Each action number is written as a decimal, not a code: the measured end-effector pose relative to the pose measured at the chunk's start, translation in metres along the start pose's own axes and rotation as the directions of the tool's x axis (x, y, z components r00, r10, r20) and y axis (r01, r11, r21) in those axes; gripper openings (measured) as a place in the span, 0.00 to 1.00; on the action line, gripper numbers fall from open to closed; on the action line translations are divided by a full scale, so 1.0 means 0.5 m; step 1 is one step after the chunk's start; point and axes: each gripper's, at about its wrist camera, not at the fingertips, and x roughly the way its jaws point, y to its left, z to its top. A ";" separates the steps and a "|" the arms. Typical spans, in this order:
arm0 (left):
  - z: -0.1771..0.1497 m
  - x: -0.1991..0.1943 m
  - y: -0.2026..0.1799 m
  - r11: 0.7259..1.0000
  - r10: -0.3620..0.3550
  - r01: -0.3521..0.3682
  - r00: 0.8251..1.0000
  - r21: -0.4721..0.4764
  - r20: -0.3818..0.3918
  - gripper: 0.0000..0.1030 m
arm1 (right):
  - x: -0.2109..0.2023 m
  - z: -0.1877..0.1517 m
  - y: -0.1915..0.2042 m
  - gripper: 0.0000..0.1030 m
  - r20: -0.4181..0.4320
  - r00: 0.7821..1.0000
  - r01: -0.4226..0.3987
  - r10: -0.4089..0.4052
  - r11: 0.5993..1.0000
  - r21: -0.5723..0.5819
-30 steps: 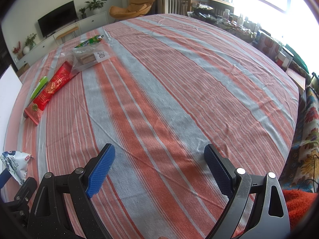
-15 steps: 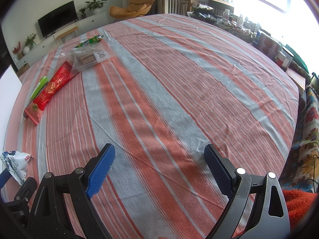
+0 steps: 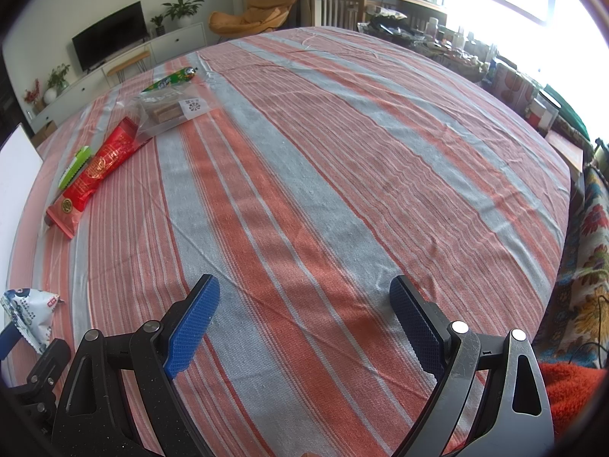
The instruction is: Organize snacks
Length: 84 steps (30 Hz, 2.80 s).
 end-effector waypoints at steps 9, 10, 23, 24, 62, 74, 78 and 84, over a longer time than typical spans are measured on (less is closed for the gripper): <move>0.000 0.001 0.000 1.000 0.000 0.000 1.000 0.000 0.000 1.00 | 0.000 0.000 0.000 0.90 0.000 1.000 0.000 0.000 1.000 0.000; 0.000 0.001 0.000 1.000 0.000 0.000 1.000 0.000 0.000 1.00 | 0.000 0.000 0.000 0.90 0.001 1.000 0.000 0.000 1.000 0.000; 0.001 -0.073 0.061 0.985 -0.141 0.143 0.990 -0.095 0.028 1.00 | -0.001 -0.001 0.001 0.91 0.002 1.000 0.001 -0.001 1.000 0.001; 0.002 -0.073 0.059 0.986 -0.143 0.145 0.989 -0.087 0.027 1.00 | -0.001 -0.001 0.001 0.91 0.002 1.000 0.001 -0.001 1.000 0.000; 0.027 -0.300 0.152 0.945 -0.239 0.281 0.944 -0.169 0.229 0.49 | 0.058 0.158 0.099 0.09 -0.105 0.655 -0.687 0.748 0.648 0.330; 0.023 -0.460 0.341 0.936 -0.058 0.178 0.930 -0.304 0.364 0.49 | -0.195 0.150 0.249 0.09 -0.108 0.283 -0.909 0.953 0.303 0.287; -0.005 -0.463 0.442 0.915 0.074 0.068 0.941 -0.398 0.330 0.49 | -0.274 0.102 0.409 0.09 -0.222 0.174 -0.947 0.959 0.225 0.229; -0.065 -0.398 0.532 0.872 0.238 -0.139 0.958 -0.470 0.159 0.50 | -0.277 0.011 0.561 0.15 -0.361 0.306 -0.939 0.881 0.341 0.035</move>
